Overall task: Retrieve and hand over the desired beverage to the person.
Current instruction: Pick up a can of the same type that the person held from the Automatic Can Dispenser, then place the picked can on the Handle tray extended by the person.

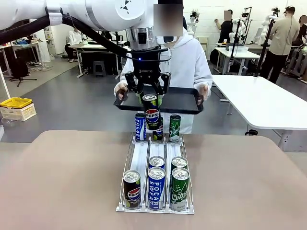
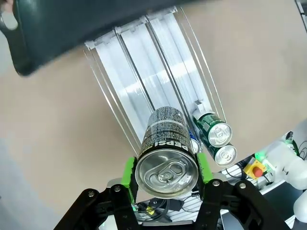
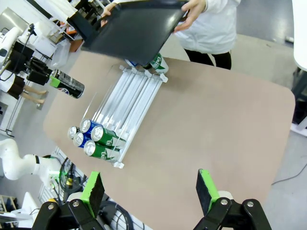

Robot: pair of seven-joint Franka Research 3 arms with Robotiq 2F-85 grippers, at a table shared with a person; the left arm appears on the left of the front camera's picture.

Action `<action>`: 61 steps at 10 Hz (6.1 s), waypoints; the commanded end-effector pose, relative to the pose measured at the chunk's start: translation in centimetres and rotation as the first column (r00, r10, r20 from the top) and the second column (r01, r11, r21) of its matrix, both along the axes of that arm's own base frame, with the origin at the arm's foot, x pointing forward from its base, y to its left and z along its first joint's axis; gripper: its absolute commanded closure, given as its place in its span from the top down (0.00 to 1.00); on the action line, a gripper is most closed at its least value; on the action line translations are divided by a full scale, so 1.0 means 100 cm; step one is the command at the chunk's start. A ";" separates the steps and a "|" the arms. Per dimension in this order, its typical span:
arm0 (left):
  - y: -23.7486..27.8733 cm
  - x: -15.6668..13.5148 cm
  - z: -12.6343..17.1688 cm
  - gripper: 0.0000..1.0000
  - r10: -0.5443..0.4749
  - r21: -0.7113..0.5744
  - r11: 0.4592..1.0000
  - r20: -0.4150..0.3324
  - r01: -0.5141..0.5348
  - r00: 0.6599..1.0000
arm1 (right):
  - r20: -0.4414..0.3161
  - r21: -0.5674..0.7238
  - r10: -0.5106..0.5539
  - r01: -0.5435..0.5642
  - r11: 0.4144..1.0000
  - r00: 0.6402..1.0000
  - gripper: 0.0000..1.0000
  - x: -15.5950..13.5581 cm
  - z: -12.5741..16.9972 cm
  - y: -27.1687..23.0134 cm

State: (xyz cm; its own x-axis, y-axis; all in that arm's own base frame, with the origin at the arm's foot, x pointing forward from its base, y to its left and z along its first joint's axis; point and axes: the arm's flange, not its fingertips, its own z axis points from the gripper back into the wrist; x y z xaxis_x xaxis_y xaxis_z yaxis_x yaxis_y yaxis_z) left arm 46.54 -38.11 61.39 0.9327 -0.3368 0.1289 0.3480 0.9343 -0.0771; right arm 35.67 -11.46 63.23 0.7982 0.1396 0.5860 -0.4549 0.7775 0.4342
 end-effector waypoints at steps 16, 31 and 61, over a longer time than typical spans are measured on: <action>0.004 -0.003 0.008 0.05 0.006 -0.011 1.000 0.001 -0.006 1.000 | 0.015 0.026 0.020 -0.020 0.999 1.000 1.00 0.002 0.001 -0.001; 0.023 0.176 0.002 0.59 0.071 0.152 0.986 -0.063 -0.061 0.996 | 0.015 0.026 0.020 -0.020 0.999 1.000 1.00 0.002 0.001 -0.001; 0.224 -0.082 -0.012 1.00 -0.185 -0.095 0.975 0.166 0.203 0.969 | 0.015 0.026 0.020 -0.020 0.999 1.000 1.00 0.002 0.001 -0.001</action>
State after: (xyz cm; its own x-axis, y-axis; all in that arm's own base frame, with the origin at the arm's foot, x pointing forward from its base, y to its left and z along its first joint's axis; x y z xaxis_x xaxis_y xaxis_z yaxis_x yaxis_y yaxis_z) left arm 40.28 -15.42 61.80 0.8426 -0.4654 0.2709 0.5080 0.8538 -0.1135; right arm 35.73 -11.51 63.22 0.7985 0.1410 0.5852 -0.4550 0.7779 0.4335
